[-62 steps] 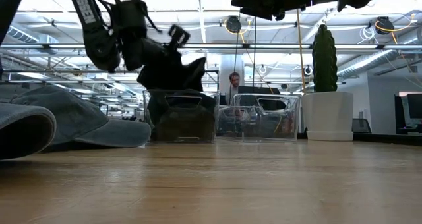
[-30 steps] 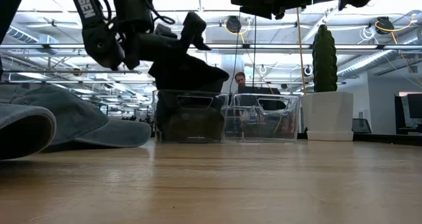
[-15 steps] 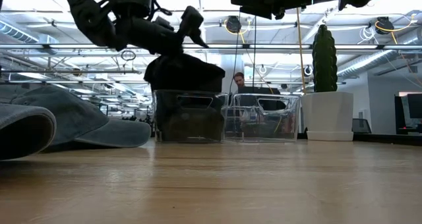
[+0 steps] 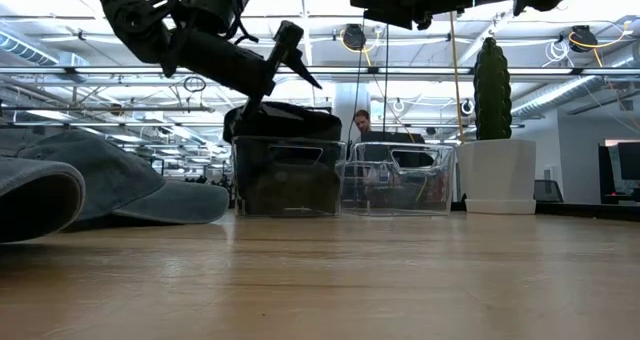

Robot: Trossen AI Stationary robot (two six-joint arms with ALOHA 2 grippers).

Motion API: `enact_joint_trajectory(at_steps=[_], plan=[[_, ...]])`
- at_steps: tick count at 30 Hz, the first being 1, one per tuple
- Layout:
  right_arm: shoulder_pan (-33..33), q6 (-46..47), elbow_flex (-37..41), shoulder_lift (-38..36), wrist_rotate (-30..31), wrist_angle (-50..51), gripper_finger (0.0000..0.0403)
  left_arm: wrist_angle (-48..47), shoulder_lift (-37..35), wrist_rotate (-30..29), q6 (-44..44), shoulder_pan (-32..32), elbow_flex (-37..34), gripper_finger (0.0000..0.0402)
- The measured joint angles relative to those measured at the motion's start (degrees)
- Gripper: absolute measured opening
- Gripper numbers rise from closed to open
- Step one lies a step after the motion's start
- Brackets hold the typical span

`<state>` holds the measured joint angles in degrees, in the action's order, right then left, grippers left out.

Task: Pick & Place hat
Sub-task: Put the black cap into the left transparent bin

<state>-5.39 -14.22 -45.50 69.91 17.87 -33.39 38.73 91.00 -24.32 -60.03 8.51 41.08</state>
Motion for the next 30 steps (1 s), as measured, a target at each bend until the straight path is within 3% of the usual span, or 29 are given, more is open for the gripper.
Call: enact_joint_trajectory(at_steps=[8, 16, 23, 27, 30], plan=[[0.0, 0.0, 0.0, 0.0, 0.02, 0.0, 0.0329, -0.33, -0.34, 12.77, 0.17, -0.41, 0.0, 0.0296], [0.0, 0.04, 0.0, 0.0, -0.01, 0.33, 0.0329, -4.9, -6.38, 12.34, 11.44, -1.17, -0.01, 0.0296], [0.0, 0.04, 0.0, 0.0, 0.0, 0.44, 0.0329, -18.09, -18.76, 11.57, 22.17, -0.74, 0.04, 0.0296], [0.0, 0.02, 0.0, 0.0, 0.02, 0.44, 0.0329, -24.77, -22.31, 11.92, 24.68, 0.37, 0.0, 0.0296], [0.0, 0.04, 0.0, 0.0, 0.02, 0.51, 0.0329, -21.57, -23.75, 15.08, 32.6, 2.35, 0.0, 0.0296]])
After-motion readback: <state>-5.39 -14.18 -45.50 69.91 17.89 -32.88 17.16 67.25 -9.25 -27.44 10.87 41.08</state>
